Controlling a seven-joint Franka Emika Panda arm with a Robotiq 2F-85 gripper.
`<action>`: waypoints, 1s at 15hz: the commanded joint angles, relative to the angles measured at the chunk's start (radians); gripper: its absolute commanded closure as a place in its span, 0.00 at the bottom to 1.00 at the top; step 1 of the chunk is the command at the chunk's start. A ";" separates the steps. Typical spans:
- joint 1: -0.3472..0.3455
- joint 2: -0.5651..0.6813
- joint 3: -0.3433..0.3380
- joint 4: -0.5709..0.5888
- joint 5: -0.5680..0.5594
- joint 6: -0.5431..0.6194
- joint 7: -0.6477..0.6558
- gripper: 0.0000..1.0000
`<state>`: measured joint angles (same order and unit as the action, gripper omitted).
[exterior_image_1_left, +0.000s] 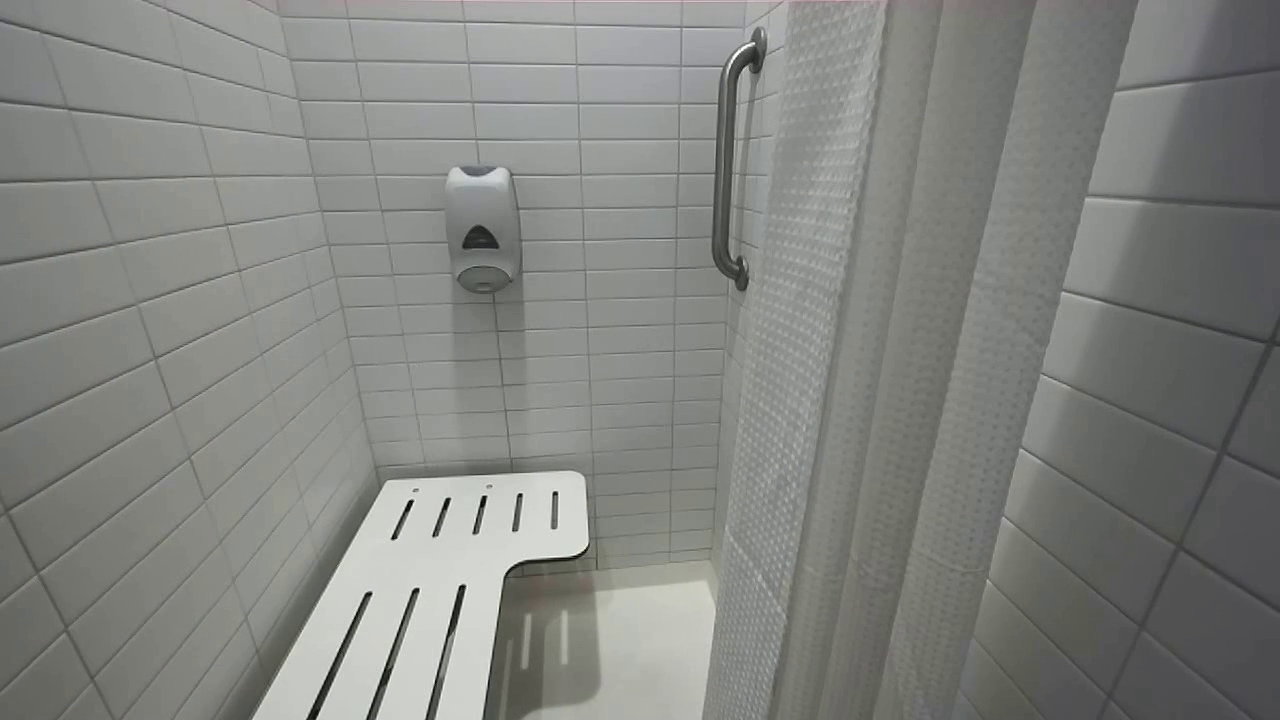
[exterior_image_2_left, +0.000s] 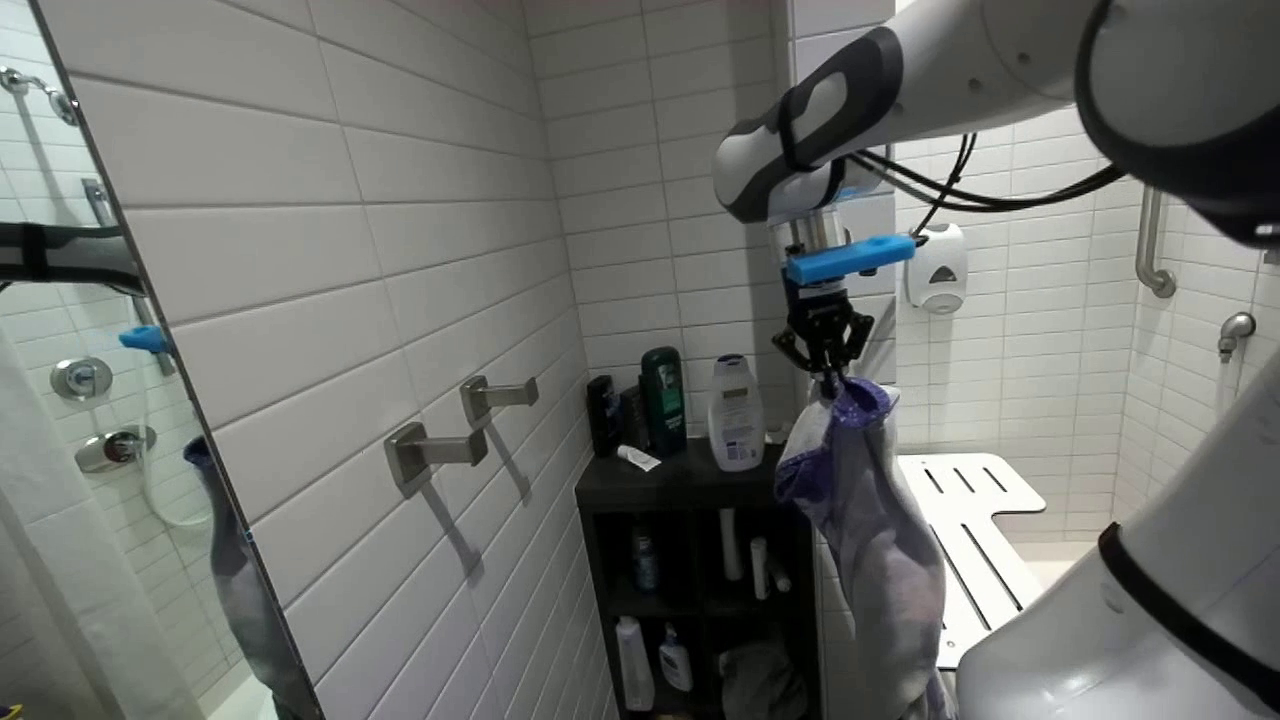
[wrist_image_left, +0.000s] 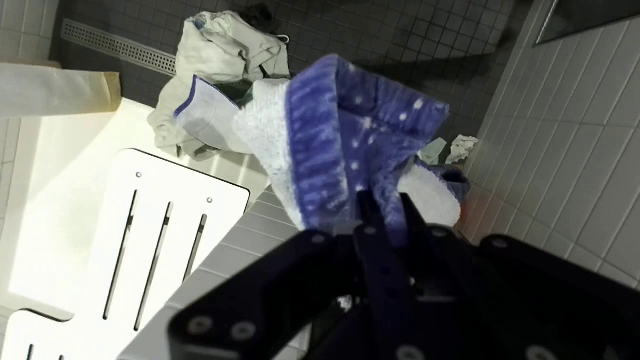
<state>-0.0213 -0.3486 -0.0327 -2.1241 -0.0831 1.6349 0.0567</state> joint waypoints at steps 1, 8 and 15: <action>0.030 0.064 0.041 0.100 -0.001 -0.025 -0.031 0.97; 0.101 0.044 0.085 0.199 0.067 -0.109 -0.165 0.97; 0.078 0.078 0.078 0.146 0.045 -0.070 -0.109 0.89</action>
<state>0.0586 -0.2713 0.0431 -1.9803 -0.0386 1.5676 -0.0520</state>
